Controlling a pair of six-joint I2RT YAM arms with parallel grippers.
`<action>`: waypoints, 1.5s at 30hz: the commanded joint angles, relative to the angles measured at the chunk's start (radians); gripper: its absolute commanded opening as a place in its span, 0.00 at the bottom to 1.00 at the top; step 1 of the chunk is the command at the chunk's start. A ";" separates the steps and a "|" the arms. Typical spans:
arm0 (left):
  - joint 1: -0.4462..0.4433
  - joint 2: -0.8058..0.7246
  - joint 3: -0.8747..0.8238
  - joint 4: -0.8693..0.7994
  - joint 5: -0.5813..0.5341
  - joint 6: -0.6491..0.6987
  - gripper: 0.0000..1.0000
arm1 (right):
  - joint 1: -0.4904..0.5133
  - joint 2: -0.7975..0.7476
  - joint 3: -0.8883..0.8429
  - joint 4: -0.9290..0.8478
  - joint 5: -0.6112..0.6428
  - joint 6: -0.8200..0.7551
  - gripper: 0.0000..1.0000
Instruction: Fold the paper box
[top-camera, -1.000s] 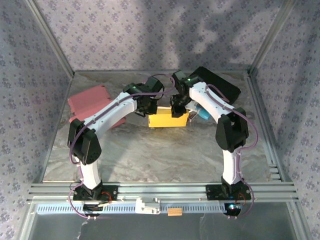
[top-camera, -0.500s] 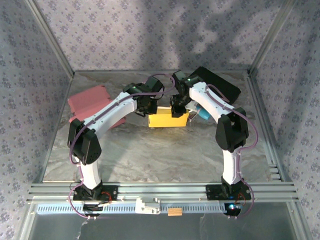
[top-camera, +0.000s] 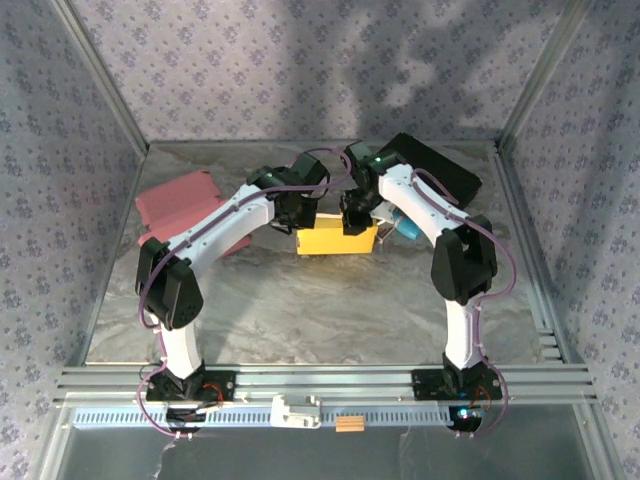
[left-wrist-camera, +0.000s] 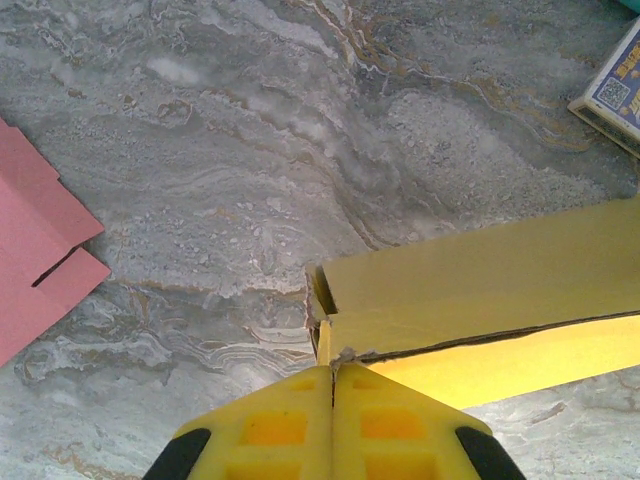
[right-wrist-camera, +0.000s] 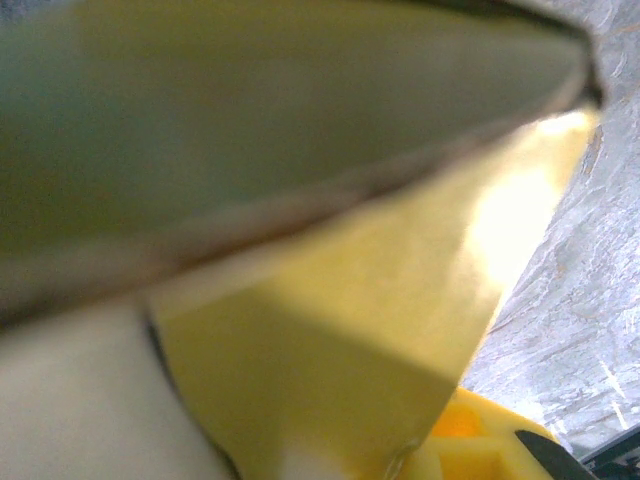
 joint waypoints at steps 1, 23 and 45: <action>0.010 -0.002 0.050 -0.047 -0.003 -0.029 0.00 | 0.005 0.029 -0.037 -0.002 -0.001 -0.002 0.20; 0.085 -0.019 0.022 -0.016 0.159 -0.149 0.00 | 0.003 0.029 -0.039 0.001 -0.007 -0.004 0.20; 0.132 -0.138 -0.249 0.207 0.224 -0.163 0.00 | 0.002 0.039 -0.024 -0.003 -0.007 -0.010 0.20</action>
